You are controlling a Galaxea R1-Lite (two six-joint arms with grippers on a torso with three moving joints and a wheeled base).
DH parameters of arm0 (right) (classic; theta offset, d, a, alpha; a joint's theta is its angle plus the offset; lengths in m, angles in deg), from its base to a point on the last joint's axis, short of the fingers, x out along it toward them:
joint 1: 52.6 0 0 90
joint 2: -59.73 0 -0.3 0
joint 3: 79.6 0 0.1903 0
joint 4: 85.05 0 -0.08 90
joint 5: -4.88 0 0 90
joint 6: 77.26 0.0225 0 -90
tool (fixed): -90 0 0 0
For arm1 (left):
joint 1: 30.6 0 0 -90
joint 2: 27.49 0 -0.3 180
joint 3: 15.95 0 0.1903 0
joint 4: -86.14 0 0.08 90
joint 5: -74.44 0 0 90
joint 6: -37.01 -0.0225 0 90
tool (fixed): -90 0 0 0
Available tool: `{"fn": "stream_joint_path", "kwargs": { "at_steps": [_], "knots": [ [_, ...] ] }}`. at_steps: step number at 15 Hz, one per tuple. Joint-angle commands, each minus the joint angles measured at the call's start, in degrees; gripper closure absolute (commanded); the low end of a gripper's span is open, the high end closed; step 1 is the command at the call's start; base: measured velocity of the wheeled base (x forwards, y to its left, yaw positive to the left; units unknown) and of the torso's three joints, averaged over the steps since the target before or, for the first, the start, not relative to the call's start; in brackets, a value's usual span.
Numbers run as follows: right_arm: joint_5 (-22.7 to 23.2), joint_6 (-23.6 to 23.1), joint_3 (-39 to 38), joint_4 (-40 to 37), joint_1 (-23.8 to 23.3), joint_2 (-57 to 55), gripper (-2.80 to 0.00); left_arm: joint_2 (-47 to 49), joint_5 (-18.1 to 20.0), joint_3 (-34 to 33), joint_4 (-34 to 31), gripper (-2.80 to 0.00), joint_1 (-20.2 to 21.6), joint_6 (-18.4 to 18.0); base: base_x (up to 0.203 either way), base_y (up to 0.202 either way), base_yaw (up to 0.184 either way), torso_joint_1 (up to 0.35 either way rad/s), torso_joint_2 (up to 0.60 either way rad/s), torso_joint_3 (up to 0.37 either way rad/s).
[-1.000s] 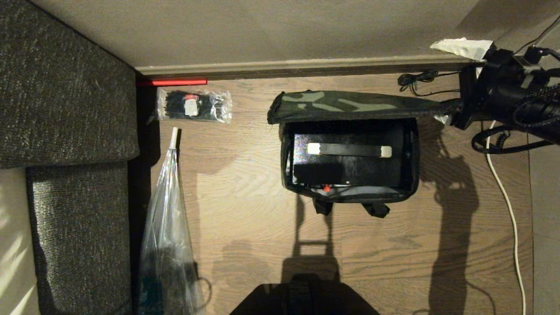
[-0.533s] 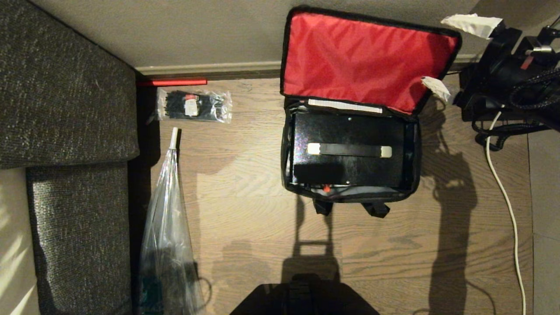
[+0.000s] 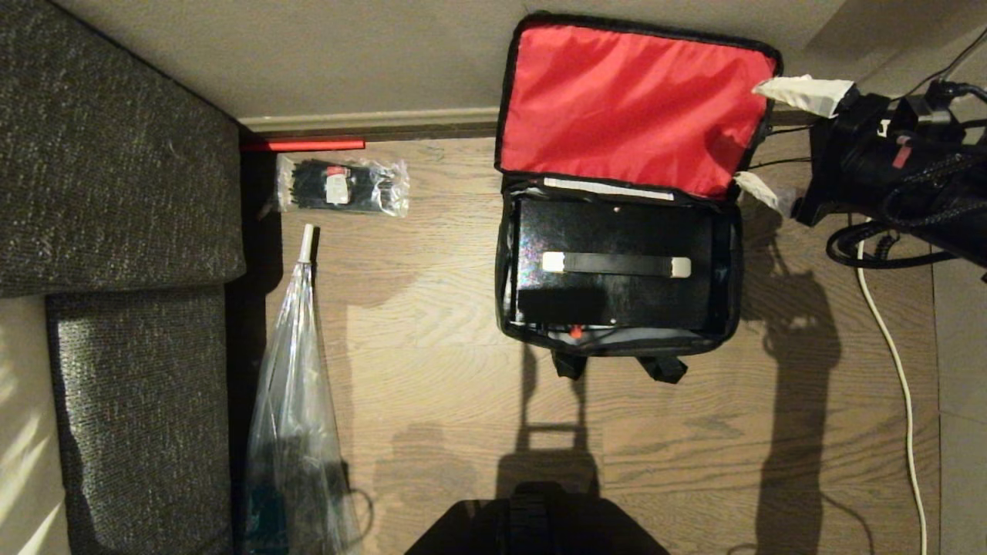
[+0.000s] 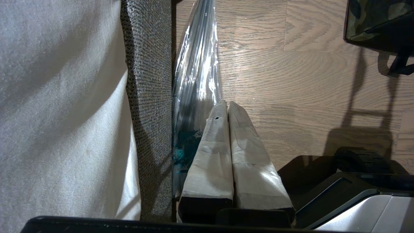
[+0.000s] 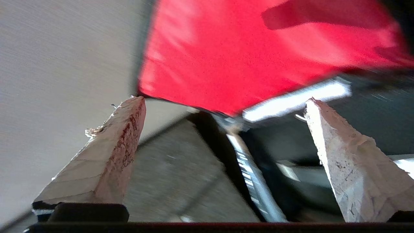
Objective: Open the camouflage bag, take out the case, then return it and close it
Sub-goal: Grip the handle
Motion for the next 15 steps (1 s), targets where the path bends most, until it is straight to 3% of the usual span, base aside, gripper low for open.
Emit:
{"fn": "stream_joint_path", "kwargs": {
  "at_steps": [1,3,4,7,9,10,13,15],
  "knots": [
    [0.1,0.0,-3.0,0.8,0.0,2.4,-2.80,-0.1,0.0,0.0,0.0,0.00,0.0,0.0,0.000,0.000,0.000,0.000,0.00,0.000],
    [0.5,0.1,-6.4,1.1,0.1,4.7,-2.80,-0.1,0.0,0.0,0.0,0.00,0.0,0.0,0.000,0.000,0.000,0.000,0.00,0.000],
    [1.3,-0.2,-7.4,1.4,0.1,6.0,0.00,-0.1,0.0,0.0,0.0,0.00,0.0,0.0,0.000,0.000,0.000,0.000,0.00,0.000],
    [8.9,-3.4,-12.7,-0.6,0.1,11.1,0.00,-0.1,0.0,0.0,0.0,0.00,-0.1,0.0,0.000,0.000,0.000,0.000,0.00,0.000],
    [10.5,-10.9,-18.0,-4.5,0.1,16.7,0.00,-0.1,0.0,0.0,0.0,0.00,0.0,0.0,0.000,0.000,0.000,0.000,0.00,0.000],
    [11.1,-15.8,-20.7,-7.6,0.1,19.8,0.00,-0.1,0.0,0.0,0.0,0.00,0.0,0.0,0.000,0.000,0.000,0.000,0.00,0.000],
    [10.0,-41.7,-33.1,-13.6,-0.3,25.5,0.00,-0.1,0.0,0.0,0.0,0.00,-0.1,0.0,0.000,0.000,0.000,0.000,0.00,0.000],
    [4.7,-50.9,-40.8,-15.5,-0.4,31.9,0.00,-0.1,0.0,0.0,0.0,0.00,0.0,0.0,0.000,0.000,0.000,0.000,0.00,0.000]
  ]
}}
